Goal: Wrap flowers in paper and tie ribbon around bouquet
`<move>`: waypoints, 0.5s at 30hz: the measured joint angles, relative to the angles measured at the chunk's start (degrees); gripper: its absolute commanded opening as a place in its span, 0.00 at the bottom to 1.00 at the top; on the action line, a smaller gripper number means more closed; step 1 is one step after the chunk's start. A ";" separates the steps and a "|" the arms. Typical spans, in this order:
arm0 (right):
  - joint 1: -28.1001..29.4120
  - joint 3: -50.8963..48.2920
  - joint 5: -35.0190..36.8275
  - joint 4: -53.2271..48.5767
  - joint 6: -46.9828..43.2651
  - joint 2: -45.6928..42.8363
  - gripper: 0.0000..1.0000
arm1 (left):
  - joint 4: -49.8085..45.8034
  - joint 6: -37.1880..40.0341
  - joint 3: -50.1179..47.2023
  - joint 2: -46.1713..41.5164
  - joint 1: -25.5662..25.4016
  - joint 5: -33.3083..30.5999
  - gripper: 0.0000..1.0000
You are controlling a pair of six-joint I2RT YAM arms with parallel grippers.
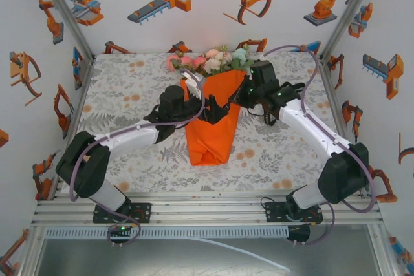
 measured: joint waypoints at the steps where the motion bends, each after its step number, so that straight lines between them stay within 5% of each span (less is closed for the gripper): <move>1: 0.48 0.00 -0.17 0.00 0.35 0.00 0.00 | 0.44 0.20 0.17 0.39 0.00 -0.52 0.68; 9: 2.14 0.31 0.24 0.31 0.92 0.00 0.01 | 1.22 1.27 2.67 1.88 -0.26 3.67 0.00; 15: 1.99 1.55 1.60 -0.02 -1.75 -0.09 0.36 | 0.15 0.98 2.67 1.18 0.17 5.14 0.00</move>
